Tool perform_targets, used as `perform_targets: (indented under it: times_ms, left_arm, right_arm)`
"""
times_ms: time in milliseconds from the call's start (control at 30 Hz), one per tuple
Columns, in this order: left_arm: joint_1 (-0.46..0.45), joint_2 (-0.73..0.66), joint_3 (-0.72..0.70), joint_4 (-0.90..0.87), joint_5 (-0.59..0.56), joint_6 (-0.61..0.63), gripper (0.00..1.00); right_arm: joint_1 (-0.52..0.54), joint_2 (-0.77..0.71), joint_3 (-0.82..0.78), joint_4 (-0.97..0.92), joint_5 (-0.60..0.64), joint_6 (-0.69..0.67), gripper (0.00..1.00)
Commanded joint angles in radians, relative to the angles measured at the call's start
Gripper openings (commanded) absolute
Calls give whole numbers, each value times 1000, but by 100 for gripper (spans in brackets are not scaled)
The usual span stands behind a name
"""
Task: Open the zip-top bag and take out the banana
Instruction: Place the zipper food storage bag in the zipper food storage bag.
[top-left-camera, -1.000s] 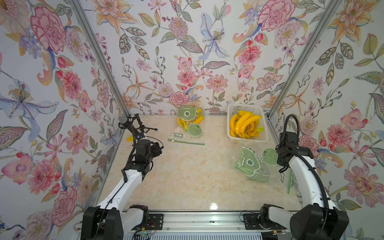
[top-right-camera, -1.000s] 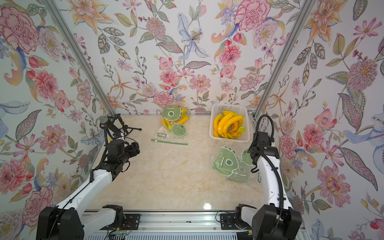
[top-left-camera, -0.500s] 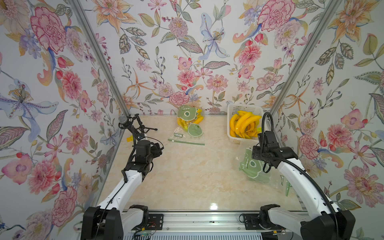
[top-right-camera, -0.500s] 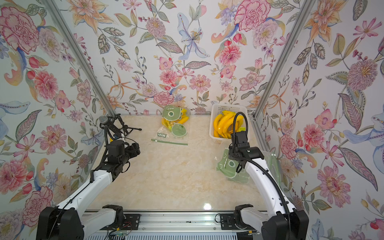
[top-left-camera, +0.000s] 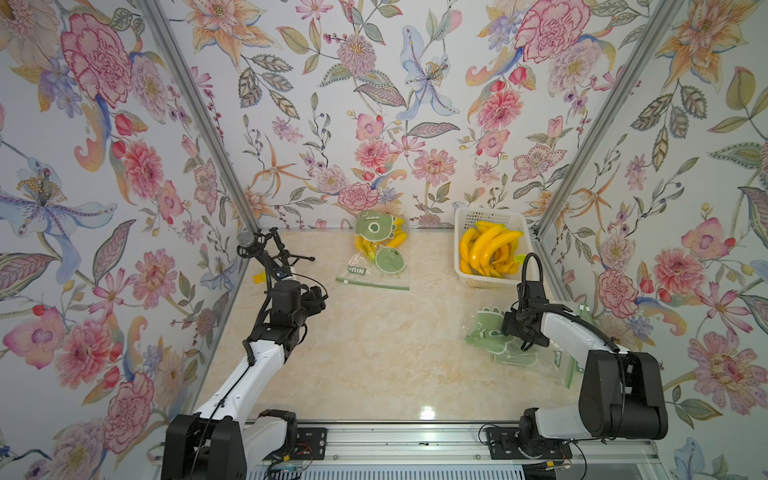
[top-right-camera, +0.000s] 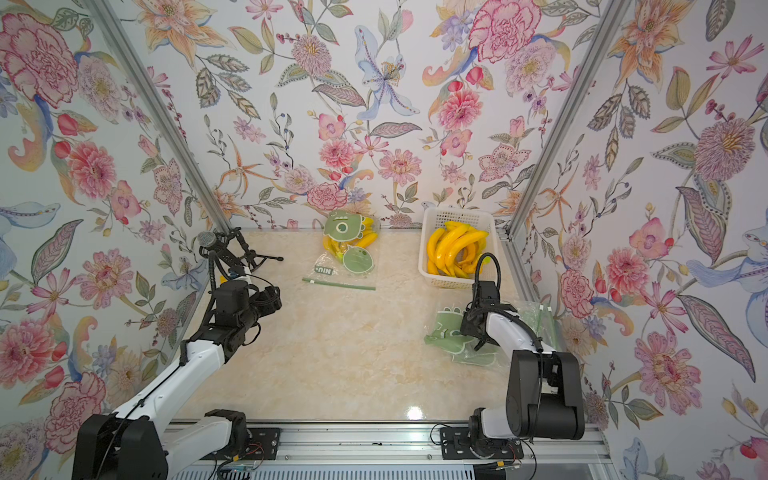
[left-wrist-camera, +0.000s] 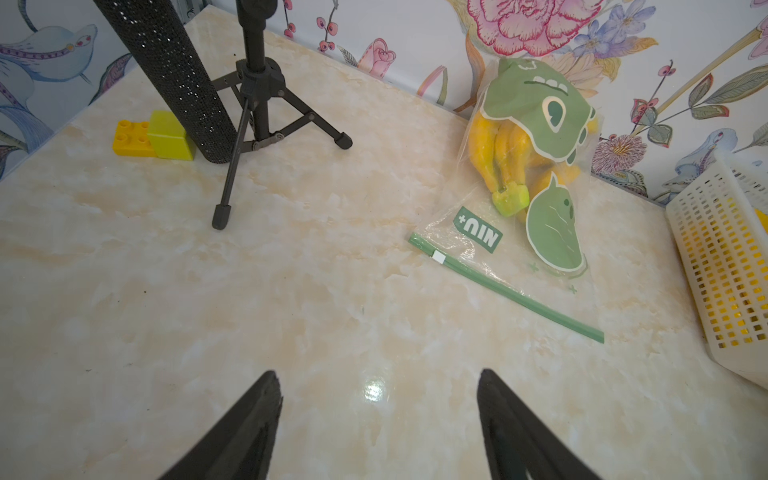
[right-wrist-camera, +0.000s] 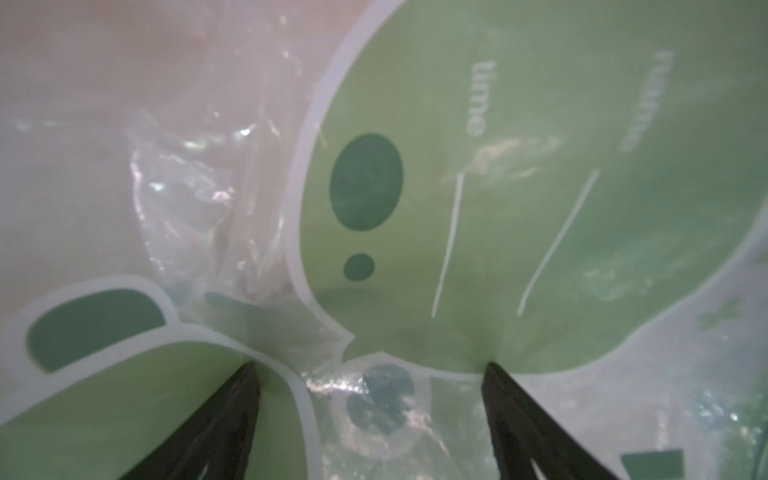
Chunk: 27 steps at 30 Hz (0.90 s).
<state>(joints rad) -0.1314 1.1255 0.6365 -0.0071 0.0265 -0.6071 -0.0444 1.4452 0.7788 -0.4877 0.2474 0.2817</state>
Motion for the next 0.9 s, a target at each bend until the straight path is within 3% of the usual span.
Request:
perform_targets:
  times_ms: [0,167,333,500,633,867]
  left_arm:
    - [-20,44,48,-12,32,32,76]
    - [-94,152,150,-42,3,63,77]
    - [-142,319,311,-102,-70,108,78]
    - [-143,554,538,-212,-125,148,84]
    - [-143,714,691,-237,-119,179,85]
    - [-142,935,900,-271,-36,233,83]
  right_arm:
    - [-51,13,-2,56,38,-29,84]
    - [-96,3,-9,90,28,-62,84]
    - [-42,-170,-5,81,53,-67,84]
    - [85,-320,57,34,57,-68,84]
    - [196,-369,86,40,-40,-54,92]
    - [411,-399,-14,223,-200,8,88]
